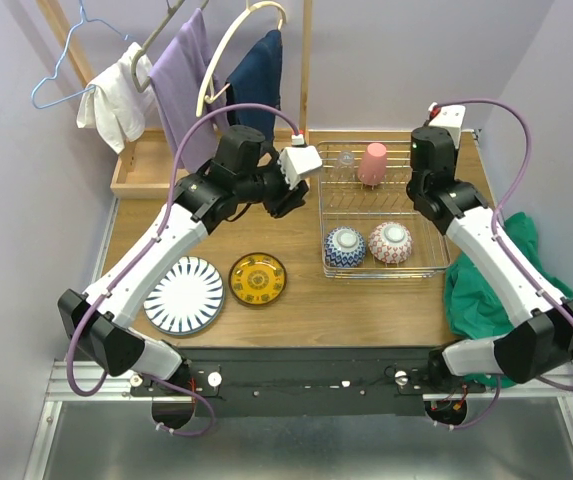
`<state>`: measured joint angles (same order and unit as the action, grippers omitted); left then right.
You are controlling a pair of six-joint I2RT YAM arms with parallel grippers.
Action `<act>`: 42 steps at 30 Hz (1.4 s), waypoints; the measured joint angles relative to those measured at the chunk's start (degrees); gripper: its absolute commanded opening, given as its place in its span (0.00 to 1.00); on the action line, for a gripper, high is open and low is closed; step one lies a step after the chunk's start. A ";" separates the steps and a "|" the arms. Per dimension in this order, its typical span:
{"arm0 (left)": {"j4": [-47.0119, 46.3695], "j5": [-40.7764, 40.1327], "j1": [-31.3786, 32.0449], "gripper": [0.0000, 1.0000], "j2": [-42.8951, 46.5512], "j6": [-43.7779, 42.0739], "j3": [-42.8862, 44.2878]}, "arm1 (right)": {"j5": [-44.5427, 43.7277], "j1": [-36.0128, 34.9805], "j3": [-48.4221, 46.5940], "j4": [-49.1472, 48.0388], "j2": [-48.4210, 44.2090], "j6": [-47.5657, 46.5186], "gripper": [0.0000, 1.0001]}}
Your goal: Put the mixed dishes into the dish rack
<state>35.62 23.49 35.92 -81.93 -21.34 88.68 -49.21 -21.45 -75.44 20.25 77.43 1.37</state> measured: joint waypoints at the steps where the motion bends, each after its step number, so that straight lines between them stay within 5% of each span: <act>1: 0.04 -0.20 -0.20 0.53 0.00 -0.07 -0.04 | -0.31 0.24 0.00 0.02 0.50 0.20 0.01; 31: 0.44 -3.58 -2.12 0.57 0.00 -1.73 -5.33 | 5.22 5.64 -2.95 3.39 18.58 1.60 0.01; 42: 0.42 -3.39 -2.82 0.58 -0.20 -2.62 -14.25 | 9.53 6.21 -2.91 3.32 18.58 1.16 0.43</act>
<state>36.03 20.10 33.10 -82.13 -23.97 74.43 -39.68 -15.25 -78.35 23.57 96.01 2.52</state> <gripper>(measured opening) 0.585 0.304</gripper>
